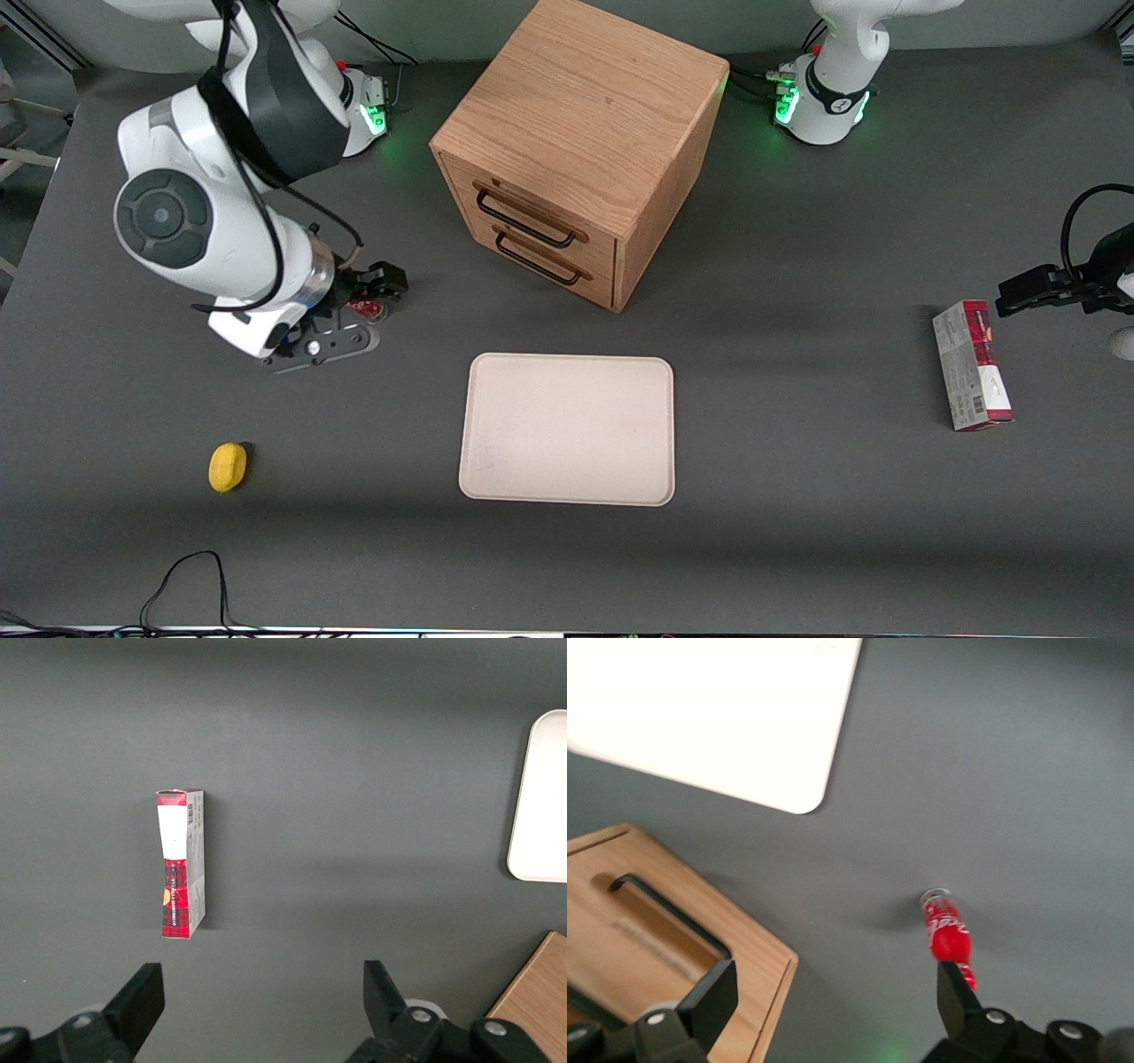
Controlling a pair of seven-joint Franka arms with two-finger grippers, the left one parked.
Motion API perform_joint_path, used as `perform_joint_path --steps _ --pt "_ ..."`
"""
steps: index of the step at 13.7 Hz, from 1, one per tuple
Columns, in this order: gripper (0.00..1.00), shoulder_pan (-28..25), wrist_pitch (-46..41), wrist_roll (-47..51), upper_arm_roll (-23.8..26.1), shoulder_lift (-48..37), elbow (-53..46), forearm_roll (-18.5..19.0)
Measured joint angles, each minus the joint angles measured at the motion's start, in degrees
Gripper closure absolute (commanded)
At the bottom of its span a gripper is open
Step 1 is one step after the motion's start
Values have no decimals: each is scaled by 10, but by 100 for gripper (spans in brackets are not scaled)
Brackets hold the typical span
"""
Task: Open upper drawer
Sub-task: 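Move the right gripper toward the upper drawer's black handle, then hook the right gripper fingers around the upper drawer's black handle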
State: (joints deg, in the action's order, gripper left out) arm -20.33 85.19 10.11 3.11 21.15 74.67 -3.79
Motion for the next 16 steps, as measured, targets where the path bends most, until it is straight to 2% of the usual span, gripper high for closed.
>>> perform_joint_path --steps 7,12,16 --pt "0 -68 8 -10 23 39 -4 -1" --pt "0 -108 25 -71 34 55 -4 -1" --pt "0 -119 24 -131 35 64 -1 -4"
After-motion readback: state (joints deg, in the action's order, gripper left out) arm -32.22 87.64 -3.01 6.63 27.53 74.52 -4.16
